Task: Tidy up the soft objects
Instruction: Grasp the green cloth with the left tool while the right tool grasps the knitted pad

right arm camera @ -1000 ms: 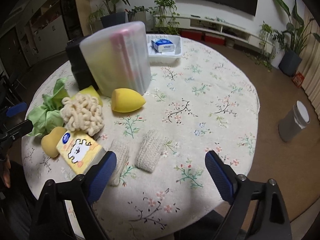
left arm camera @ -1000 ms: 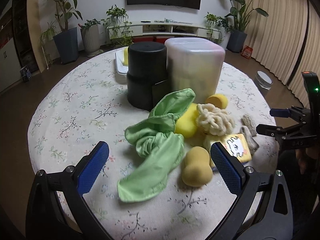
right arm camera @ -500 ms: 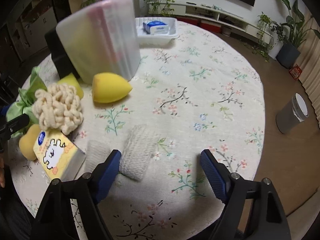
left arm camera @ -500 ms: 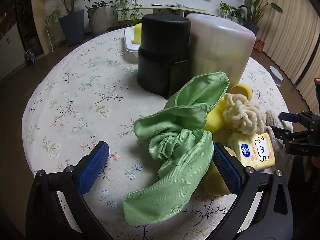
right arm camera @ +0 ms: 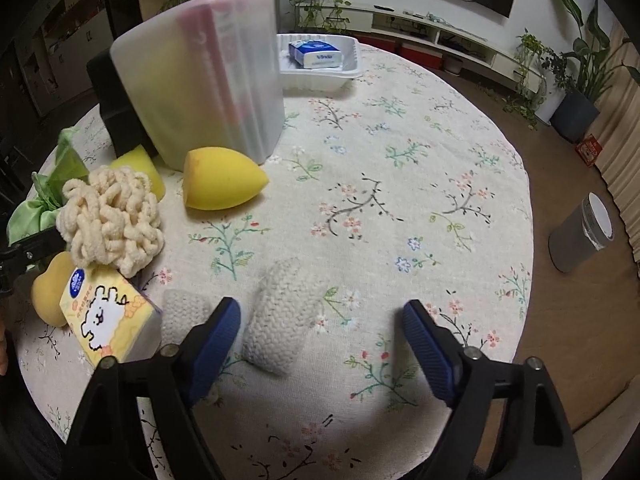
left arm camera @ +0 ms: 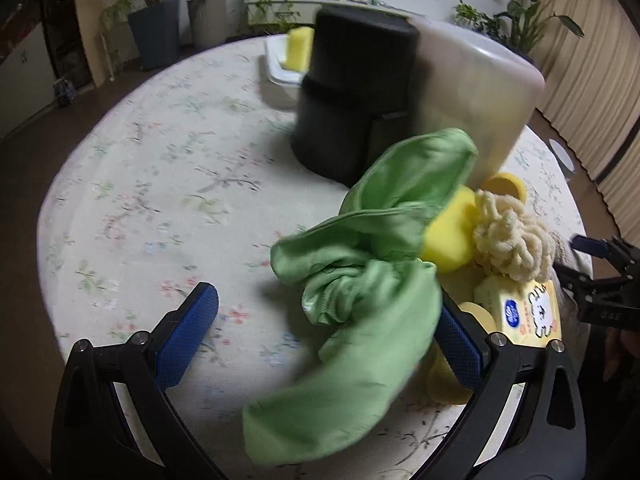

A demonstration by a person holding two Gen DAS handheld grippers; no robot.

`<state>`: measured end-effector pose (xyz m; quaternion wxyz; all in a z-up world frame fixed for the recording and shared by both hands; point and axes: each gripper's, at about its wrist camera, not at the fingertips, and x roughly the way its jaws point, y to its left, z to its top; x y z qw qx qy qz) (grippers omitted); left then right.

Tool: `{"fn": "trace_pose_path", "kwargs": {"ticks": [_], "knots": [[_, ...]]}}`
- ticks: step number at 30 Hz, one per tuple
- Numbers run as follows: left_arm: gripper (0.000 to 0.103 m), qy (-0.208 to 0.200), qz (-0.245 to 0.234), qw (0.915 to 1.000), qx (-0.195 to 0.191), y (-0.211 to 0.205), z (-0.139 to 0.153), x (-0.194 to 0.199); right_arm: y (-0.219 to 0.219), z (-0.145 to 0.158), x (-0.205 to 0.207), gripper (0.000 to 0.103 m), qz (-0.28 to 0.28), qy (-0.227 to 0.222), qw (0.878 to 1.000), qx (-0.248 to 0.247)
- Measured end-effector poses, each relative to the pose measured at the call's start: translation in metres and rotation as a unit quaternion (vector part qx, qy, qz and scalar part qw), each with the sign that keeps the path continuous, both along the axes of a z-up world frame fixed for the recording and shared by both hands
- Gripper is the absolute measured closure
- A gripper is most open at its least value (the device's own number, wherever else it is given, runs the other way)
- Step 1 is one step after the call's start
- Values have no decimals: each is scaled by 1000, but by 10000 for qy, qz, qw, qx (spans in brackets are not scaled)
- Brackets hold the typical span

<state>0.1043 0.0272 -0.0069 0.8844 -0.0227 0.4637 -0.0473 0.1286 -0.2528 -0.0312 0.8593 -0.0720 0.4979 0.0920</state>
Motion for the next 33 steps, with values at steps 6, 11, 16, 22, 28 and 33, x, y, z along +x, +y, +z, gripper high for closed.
{"fn": "trace_pose_path", "kwargs": {"ticks": [6, 11, 16, 22, 28, 33], "knots": [[19, -15, -6, 10000, -21, -1, -1, 1, -4, -3, 1, 3, -139, 45, 9999, -6], [19, -65, -22, 10000, -20, -5, -2, 1, -1, 0, -5, 12, -5, -38, 10000, 35], [23, -241, -36, 9996, 131, -8, 1, 1, 2, 2, -6, 20, 89, -103, 9999, 44], [37, -306, 7, 9995, 51, -6, 0, 2, 1, 1, -4, 19, 54, -70, 9999, 119], [53, -303, -134, 9993, 198, -14, -2, 1, 3, 1, -4, 25, 112, -76, 9998, 138], [68, -301, -146, 9994, -37, -10, -1, -1, 6, 4, -9, 54, 201, -115, 9996, 181]]}}
